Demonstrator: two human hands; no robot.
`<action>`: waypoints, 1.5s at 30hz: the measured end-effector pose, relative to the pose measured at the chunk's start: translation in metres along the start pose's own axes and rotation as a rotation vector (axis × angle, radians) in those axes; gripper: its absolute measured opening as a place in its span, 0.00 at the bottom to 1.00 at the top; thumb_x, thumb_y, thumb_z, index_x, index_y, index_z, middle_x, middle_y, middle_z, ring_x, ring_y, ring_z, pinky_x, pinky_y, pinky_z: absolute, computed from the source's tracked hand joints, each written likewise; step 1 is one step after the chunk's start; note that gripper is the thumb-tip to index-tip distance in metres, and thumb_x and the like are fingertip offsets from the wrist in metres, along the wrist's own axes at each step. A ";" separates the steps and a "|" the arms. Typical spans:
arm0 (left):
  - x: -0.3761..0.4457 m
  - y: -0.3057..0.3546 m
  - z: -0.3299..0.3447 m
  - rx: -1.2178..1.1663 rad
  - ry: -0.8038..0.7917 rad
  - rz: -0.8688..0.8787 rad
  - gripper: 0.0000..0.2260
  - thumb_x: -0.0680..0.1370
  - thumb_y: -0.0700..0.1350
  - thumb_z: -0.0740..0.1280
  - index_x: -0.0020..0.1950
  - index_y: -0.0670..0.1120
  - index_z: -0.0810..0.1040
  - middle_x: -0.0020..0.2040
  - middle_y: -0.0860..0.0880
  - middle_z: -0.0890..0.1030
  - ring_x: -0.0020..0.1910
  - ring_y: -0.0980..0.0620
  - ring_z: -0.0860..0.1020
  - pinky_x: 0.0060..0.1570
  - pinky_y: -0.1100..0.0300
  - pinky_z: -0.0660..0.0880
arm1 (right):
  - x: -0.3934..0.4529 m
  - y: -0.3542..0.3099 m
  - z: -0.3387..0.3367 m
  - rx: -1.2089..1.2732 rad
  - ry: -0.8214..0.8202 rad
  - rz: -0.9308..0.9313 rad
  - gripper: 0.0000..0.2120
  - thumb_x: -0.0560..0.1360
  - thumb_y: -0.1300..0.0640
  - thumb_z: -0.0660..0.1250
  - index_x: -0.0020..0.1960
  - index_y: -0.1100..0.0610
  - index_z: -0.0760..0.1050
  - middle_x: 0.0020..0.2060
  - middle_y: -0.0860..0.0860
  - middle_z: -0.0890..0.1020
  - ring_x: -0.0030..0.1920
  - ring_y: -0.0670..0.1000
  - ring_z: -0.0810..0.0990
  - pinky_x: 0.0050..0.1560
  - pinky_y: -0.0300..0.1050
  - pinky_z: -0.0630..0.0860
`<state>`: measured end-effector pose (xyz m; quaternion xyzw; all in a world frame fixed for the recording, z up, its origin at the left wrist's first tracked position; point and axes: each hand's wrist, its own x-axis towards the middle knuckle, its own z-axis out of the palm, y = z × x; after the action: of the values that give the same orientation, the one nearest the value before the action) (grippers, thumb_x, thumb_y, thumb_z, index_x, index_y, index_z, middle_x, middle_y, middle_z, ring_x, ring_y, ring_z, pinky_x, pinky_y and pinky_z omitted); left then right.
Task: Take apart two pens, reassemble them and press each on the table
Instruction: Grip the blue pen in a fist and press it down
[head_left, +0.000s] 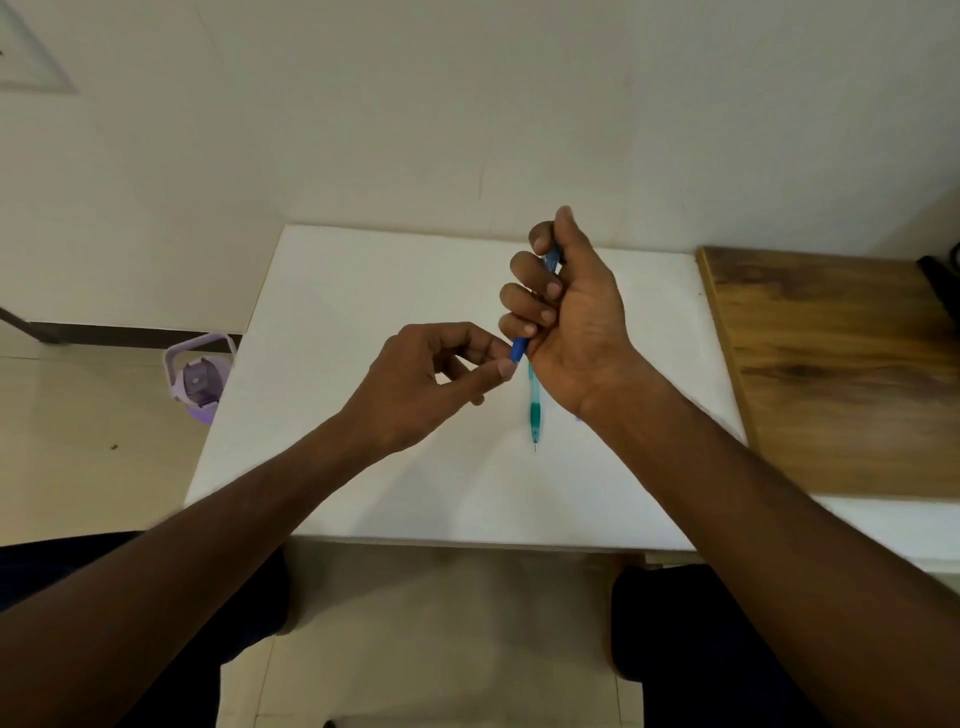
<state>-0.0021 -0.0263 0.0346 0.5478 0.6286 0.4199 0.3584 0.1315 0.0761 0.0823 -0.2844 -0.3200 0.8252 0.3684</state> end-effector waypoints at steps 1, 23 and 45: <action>-0.002 0.000 0.000 -0.018 -0.014 0.001 0.06 0.79 0.56 0.75 0.52 0.56 0.86 0.47 0.58 0.87 0.39 0.52 0.86 0.43 0.67 0.80 | -0.002 -0.001 0.002 -0.004 -0.029 0.020 0.24 0.87 0.40 0.55 0.37 0.53 0.66 0.25 0.46 0.61 0.24 0.45 0.56 0.24 0.39 0.56; 0.008 -0.018 -0.008 -0.048 -0.084 -0.239 0.17 0.84 0.64 0.60 0.57 0.60 0.86 0.56 0.59 0.88 0.53 0.58 0.85 0.51 0.57 0.82 | 0.007 -0.017 0.007 -0.014 -0.043 0.017 0.25 0.84 0.45 0.51 0.31 0.51 0.50 0.24 0.48 0.53 0.24 0.47 0.50 0.27 0.36 0.50; -0.005 -0.068 0.021 1.077 -0.468 -0.291 0.55 0.73 0.80 0.53 0.81 0.51 0.23 0.77 0.40 0.18 0.79 0.31 0.25 0.79 0.28 0.42 | -0.006 -0.020 0.005 -0.020 -0.084 0.075 0.29 0.84 0.42 0.53 0.27 0.50 0.54 0.22 0.46 0.56 0.23 0.46 0.52 0.26 0.36 0.52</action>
<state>-0.0082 -0.0315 -0.0360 0.6384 0.7257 -0.1423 0.2134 0.1397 0.0801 0.1012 -0.2650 -0.3323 0.8465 0.3206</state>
